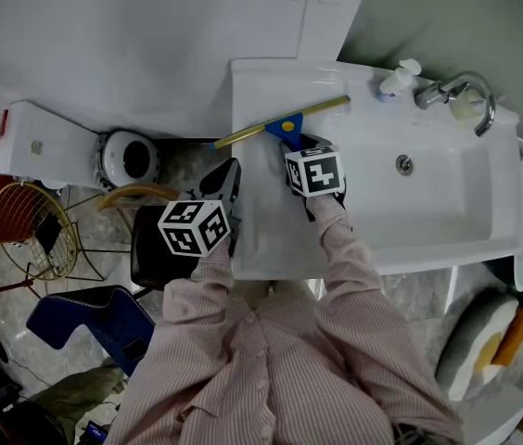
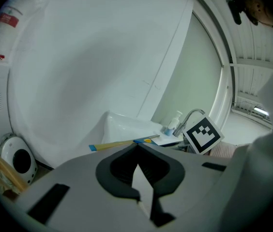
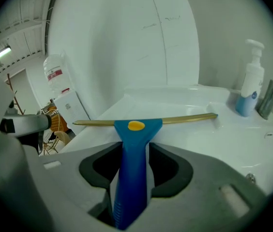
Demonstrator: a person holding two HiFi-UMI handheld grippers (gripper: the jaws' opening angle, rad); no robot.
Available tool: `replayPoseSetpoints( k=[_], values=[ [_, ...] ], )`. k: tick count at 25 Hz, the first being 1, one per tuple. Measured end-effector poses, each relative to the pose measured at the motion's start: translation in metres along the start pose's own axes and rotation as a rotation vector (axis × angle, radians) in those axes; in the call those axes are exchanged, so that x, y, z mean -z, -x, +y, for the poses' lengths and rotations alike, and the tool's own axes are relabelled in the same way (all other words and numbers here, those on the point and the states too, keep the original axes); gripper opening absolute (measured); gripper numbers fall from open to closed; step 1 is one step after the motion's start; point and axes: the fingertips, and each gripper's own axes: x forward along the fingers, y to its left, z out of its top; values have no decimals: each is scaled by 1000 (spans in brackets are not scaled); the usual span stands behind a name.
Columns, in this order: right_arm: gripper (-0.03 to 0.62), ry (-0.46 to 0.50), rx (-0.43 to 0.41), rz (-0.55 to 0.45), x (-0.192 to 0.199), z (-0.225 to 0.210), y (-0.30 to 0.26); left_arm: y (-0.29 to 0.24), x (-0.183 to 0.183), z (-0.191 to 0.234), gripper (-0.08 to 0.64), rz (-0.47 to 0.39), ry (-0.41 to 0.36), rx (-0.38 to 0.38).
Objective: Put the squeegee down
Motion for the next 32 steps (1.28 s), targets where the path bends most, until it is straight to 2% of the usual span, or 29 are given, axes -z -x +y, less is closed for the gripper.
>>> replayPoseSetpoints(
  k=[6, 12, 18, 21, 22, 32],
  values=[
    [164, -19, 25, -74, -8, -2, 15, 3, -4, -6, 2, -9, -13, 13],
    [164, -34, 7, -171, -20, 6, 41, 10, -11, -16, 2, -14, -46, 39],
    [120, -39, -36, -227, -26, 15, 63, 16, -18, -32, 2, -23, -82, 82],
    [24, -32, -78, -243, -27, 22, 75, 21, -24, -39, 2, -36, -98, 100],
    [10, -32, -92, -249, -26, 24, 79, 22, -26, -42, 2, -39, -103, 105],
    [6, -22, -187, -369, -34, 38, 127, 41, -44, -64, 2, -82, -164, 148]
  ],
)
